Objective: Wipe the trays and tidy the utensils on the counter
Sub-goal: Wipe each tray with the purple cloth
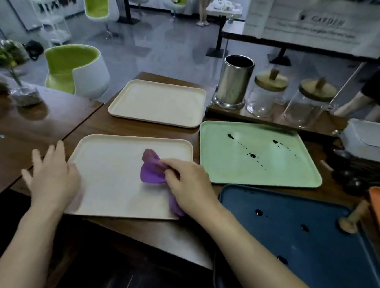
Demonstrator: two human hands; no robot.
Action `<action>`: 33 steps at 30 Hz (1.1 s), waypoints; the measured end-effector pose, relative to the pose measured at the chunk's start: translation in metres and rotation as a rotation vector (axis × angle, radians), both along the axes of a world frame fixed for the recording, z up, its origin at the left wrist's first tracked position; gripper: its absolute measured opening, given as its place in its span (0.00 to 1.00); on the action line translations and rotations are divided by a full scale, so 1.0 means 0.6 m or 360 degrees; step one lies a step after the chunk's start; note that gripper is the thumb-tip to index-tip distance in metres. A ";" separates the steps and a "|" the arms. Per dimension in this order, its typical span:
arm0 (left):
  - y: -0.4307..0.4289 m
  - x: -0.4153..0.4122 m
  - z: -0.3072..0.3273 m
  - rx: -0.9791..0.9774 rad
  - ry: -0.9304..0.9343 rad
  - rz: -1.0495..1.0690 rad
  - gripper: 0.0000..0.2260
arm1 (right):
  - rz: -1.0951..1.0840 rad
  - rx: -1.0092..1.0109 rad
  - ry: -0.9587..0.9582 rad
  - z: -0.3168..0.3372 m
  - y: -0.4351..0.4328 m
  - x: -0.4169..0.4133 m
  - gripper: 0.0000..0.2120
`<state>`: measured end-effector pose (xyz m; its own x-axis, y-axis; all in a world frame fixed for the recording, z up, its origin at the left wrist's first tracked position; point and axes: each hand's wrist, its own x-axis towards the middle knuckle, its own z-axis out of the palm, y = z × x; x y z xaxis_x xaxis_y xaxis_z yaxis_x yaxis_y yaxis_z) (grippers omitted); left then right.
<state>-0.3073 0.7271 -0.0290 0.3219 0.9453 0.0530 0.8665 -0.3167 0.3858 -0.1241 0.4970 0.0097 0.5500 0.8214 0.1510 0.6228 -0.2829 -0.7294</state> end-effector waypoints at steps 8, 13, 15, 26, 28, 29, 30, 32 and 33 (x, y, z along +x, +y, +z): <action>-0.238 0.255 0.062 0.0114 -0.0309 -0.0891 0.24 | -0.0477 0.0546 0.0201 0.109 -0.173 0.197 0.14; -0.306 0.332 0.029 0.0027 0.0018 -0.1034 0.14 | -0.0412 -0.0476 -0.0372 0.048 -0.245 0.309 0.14; -0.306 0.336 0.016 0.0093 0.0090 -0.1059 0.15 | -0.0230 -0.0826 -0.0434 0.003 -0.260 0.325 0.17; -0.263 0.333 -0.004 0.0055 0.0259 -0.1220 0.43 | -0.0157 -0.1083 -0.0504 -0.059 -0.181 0.329 0.26; -0.261 0.332 -0.004 0.0037 0.0213 -0.1232 0.44 | -0.0104 -0.1062 -0.0528 -0.060 -0.128 0.304 0.27; -0.260 0.332 -0.005 0.0039 0.0200 -0.1242 0.45 | -0.0071 -0.1042 -0.0543 -0.061 -0.100 0.290 0.27; -0.259 0.332 -0.006 0.0058 0.0196 -0.1255 0.46 | -0.0036 -0.1020 -0.0556 -0.061 -0.073 0.277 0.27; -0.256 0.331 -0.011 0.0121 0.0230 -0.1283 0.48 | 0.0020 -0.0992 -0.0570 -0.061 -0.033 0.256 0.27; -0.254 0.330 -0.014 0.0149 0.0270 -0.1290 0.50 | 0.0036 -0.0985 -0.0575 -0.061 -0.021 0.252 0.27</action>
<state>-0.1091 0.5750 -0.0373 0.9115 0.4112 0.0095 0.4001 -0.8918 0.2114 0.0273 0.4843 -0.0268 0.5354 0.8259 -0.1769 0.8056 -0.5622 -0.1867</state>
